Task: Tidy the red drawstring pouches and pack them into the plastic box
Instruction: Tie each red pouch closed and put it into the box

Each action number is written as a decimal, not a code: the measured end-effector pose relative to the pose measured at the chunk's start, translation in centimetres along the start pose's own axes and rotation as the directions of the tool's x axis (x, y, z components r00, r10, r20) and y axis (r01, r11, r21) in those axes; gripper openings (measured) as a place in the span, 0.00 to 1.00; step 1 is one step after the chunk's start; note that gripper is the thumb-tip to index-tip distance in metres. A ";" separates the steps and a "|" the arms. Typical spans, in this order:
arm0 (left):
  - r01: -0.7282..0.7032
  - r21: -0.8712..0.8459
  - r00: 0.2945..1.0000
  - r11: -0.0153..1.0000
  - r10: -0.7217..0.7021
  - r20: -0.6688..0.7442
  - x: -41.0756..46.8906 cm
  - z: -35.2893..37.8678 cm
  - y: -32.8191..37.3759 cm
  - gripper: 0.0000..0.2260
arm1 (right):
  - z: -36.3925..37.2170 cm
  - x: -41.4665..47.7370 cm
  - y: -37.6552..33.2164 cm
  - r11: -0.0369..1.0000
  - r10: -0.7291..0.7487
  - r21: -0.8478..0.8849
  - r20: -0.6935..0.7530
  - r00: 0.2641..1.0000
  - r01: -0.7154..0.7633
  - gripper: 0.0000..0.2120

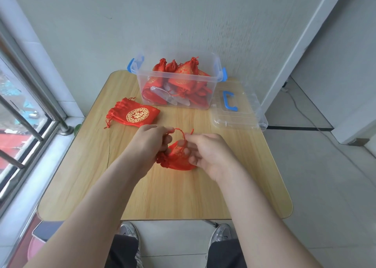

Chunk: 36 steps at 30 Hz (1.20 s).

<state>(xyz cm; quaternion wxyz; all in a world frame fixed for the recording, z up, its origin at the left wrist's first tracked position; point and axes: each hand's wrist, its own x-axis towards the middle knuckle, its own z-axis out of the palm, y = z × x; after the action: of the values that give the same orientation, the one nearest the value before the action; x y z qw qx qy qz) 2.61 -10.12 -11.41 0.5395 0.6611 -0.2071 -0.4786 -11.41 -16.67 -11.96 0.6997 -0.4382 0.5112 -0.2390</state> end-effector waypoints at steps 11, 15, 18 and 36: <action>-0.105 -0.074 0.994 0.992 0.108 0.031 -0.7 -0.7 -1.0 0.11 | 0.0 -0.4 0.2 0.998 -0.058 0.010 -0.069 0.996 0.058 0.07; -0.159 -0.106 0.984 0.981 0.149 -0.101 -0.9 -0.6 -1.1 0.13 | -0.2 -1.0 -0.1 0.993 -0.061 -0.112 -0.111 0.992 0.049 0.08; -0.158 -0.094 0.984 0.983 0.148 -0.103 -1.1 -0.4 -1.1 0.11 | -0.3 -1.4 -0.1 0.982 -0.153 -0.129 -0.106 0.983 0.139 0.08; -0.165 0.172 0.971 0.971 0.129 0.202 -2.3 -0.6 -1.5 0.13 | -0.8 -2.5 1.0 0.843 -0.450 -0.333 -0.006 0.893 0.422 0.06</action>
<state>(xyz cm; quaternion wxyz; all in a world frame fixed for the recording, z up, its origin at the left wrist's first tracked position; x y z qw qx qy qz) 1.70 -7.51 -11.82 0.4868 0.6430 -0.3503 -0.4763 -13.15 -14.51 -11.64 0.5235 -0.6410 0.4592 -0.3229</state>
